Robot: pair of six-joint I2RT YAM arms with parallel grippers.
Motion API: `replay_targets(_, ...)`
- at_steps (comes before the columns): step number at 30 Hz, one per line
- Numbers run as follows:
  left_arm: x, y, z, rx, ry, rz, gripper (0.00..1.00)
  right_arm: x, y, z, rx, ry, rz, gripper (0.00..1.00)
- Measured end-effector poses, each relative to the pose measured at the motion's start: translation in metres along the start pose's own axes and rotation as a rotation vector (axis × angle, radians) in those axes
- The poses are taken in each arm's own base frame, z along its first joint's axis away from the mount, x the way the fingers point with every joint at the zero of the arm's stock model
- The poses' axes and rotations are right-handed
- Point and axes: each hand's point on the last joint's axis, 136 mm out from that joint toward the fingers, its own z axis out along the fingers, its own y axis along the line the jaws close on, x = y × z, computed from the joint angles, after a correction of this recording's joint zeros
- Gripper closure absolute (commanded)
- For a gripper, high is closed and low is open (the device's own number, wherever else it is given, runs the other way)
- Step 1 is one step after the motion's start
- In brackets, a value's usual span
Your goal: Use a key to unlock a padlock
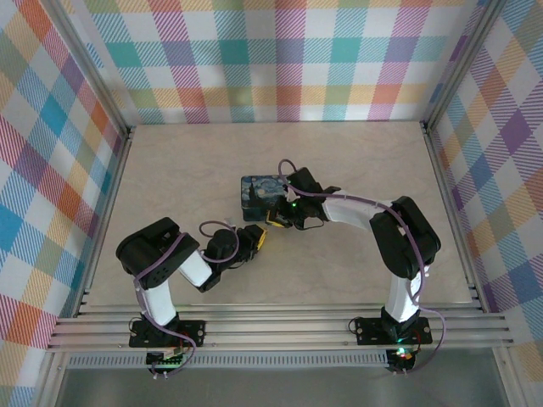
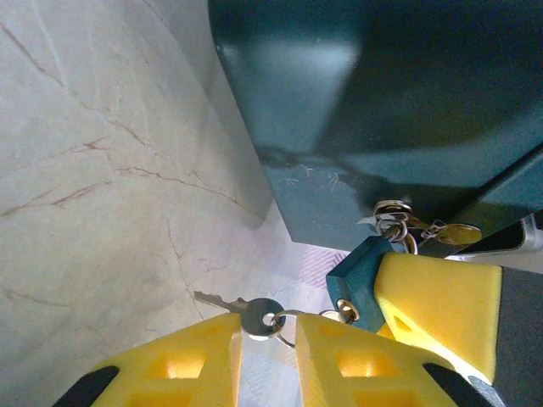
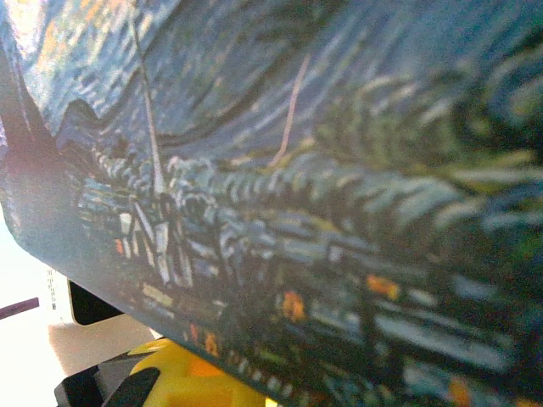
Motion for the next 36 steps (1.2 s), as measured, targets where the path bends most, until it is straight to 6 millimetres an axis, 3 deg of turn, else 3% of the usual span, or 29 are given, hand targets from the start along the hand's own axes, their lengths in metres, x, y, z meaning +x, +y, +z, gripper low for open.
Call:
replay_targets(7, -0.004, 0.000, -0.004, 0.006, -0.023, -0.022, 0.65, -0.001, -0.001, 0.001, -0.007, -0.005, 0.010, 1.00)
replay_targets(16, -0.001, -0.019, -0.001, 0.062, -0.015, -0.023, 0.69, 0.001, -0.005, 0.002, -0.002, -0.002, 0.018, 1.00)
replay_targets(28, -0.001, -0.022, 0.000, 0.070, -0.023, -0.037, 0.65, 0.000, -0.004, 0.002, -0.008, -0.007, 0.039, 1.00)
replay_targets(36, -0.002, -0.019, -0.002, 0.066, -0.029, -0.050, 0.69, -0.001, -0.003, 0.002, -0.011, -0.010, 0.044, 1.00)
